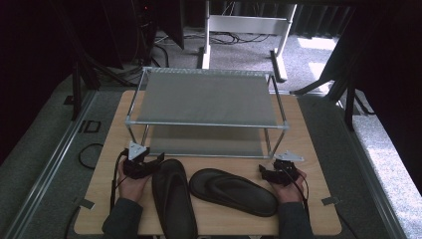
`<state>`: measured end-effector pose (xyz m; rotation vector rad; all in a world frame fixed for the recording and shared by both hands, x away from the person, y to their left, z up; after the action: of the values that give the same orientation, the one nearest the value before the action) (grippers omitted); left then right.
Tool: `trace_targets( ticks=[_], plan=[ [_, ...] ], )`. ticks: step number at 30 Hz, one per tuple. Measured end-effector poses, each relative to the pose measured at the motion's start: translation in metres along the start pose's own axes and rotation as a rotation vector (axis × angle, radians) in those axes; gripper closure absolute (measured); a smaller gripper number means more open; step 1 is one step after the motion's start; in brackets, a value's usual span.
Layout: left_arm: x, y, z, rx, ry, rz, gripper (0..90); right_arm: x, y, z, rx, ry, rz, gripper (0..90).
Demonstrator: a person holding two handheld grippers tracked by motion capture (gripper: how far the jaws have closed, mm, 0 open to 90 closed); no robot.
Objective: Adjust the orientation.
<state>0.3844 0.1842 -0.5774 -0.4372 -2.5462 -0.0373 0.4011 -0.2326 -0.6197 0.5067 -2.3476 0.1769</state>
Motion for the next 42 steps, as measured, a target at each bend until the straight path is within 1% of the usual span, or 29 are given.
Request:
trace_targets(
  ticks=[6,7,9,10,11,12,16,18,21,23,24,26,29,31,35,38,40,42],
  plan=[
    [0.004,-0.004,-0.001,0.003,0.002,0.021,36.5,0.0,-0.001,0.0,-0.003,0.001,0.003,25.2],
    [0.005,-0.005,0.0,0.004,0.007,0.031,36.5,0.0,-0.001,0.0,-0.005,0.0,0.005,25.3],
    [0.012,-0.012,-0.002,0.027,0.005,0.072,36.6,0.0,-0.003,0.0,-0.011,-0.002,0.013,28.4],
    [0.012,-0.012,-0.002,0.027,0.005,0.072,36.7,0.0,-0.003,0.0,-0.011,-0.002,0.013,28.4],
    [0.02,-0.019,-0.004,0.014,0.0,0.1,36.7,0.0,-0.004,-0.001,-0.015,-0.005,0.018,29.3],
    [0.023,-0.021,-0.005,0.007,-0.001,0.104,37.2,0.0,-0.005,-0.001,-0.021,-0.009,0.027,32.4],
    [0.034,-0.036,0.0,-0.044,0.019,0.131,37.2,-0.001,-0.009,-0.003,-0.025,-0.015,0.039,34.8],
    [0.039,-0.044,0.003,-0.064,0.032,0.142,37.2,-0.002,-0.01,-0.005,-0.018,-0.018,0.049,35.5],
    [0.046,-0.054,0.006,-0.074,0.043,0.16,37.1,-0.003,-0.011,-0.006,-0.017,-0.018,0.057,35.6],
    [0.052,-0.061,0.007,-0.076,0.041,0.177,37.0,-0.004,-0.012,-0.008,-0.016,-0.023,0.062,35.9],
    [0.054,-0.064,0.008,-0.085,0.044,0.18,36.5,-0.004,-0.013,-0.008,-0.014,-0.024,0.065,36.0],
    [0.056,-0.069,0.012,-0.115,0.062,0.173,36.0,-0.005,-0.014,-0.01,-0.012,-0.027,0.069,36.2],
    [0.058,-0.077,0.017,-0.137,0.074,0.163,35.2,-0.005,-0.015,-0.013,-0.013,-0.038,0.072,37.3],
    [0.058,-0.079,0.021,-0.152,0.084,0.151,35.1,-0.005,-0.015,-0.016,-0.013,-0.054,0.07,38.5],
    [0.056,-0.08,0.033,-0.157,0.116,0.134,35.8,-0.006,-0.018,-0.02,-0.005,-0.069,0.071,43.6],
    [0.055,-0.082,0.037,-0.162,0.129,0.131,37.4,-0.008,-0.019,-0.022,-0.004,-0.08,0.064,49.2],
    [0.054,-0.082,0.04,-0.166,0.142,0.128,38.9,-0.009,-0.02,-0.024,-0.001,-0.081,0.065,50.9],
    [0.052,-0.081,0.043,-0.164,0.16,0.123,40.3,-0.011,-0.021,-0.026,-0.011,-0.091,0.06,51.4]
  ],
)
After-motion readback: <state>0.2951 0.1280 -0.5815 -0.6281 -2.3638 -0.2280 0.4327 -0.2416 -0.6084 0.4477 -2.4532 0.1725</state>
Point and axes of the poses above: each handheld gripper's, and its own axes: x roughly backward along the jaws, z roughly out of its underside, y roughly to its left, the point moved 9 cm from there along -x, roughly forward along the jaws, and after that the axes turned 2 degrees about -z, right-handed, at the moved point
